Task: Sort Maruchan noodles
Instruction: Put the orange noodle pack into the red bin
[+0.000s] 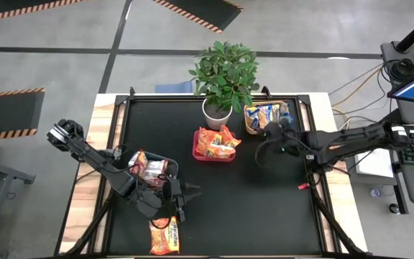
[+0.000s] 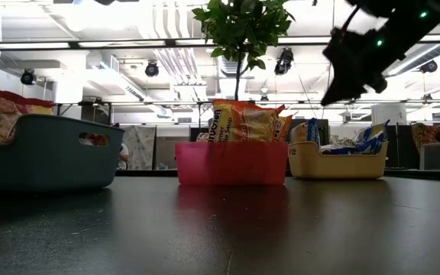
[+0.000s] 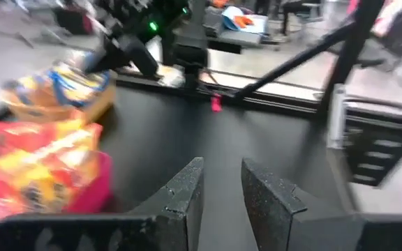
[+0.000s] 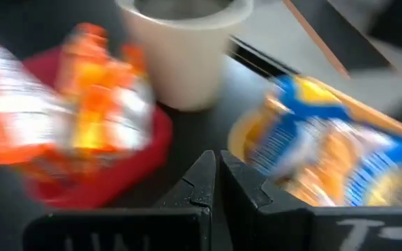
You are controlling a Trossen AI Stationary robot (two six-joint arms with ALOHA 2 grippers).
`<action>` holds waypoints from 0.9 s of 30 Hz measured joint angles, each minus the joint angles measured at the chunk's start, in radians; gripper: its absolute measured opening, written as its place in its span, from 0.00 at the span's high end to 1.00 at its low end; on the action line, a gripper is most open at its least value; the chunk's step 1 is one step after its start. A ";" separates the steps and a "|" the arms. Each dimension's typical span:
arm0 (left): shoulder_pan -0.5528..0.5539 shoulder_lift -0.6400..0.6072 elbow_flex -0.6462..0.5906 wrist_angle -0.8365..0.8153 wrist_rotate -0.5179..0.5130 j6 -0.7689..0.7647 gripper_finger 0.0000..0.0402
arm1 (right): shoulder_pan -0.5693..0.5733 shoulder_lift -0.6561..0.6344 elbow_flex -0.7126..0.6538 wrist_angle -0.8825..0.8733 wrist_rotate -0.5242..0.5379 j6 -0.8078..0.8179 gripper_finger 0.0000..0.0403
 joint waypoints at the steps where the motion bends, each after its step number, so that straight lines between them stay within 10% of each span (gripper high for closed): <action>1: 0.000 0.000 0.000 0.000 0.028 -0.028 0.80 | 0.026 0.000 -0.011 0.057 0.000 -0.040 0.97; 13: -0.058 0.000 0.000 -0.017 0.266 -0.325 0.80 | 0.254 -0.031 -0.064 0.483 -0.038 -0.551 0.97; 27: -0.154 0.000 0.000 -0.158 0.351 -0.860 0.80 | 0.196 -0.155 -0.181 0.852 -0.330 -0.781 0.97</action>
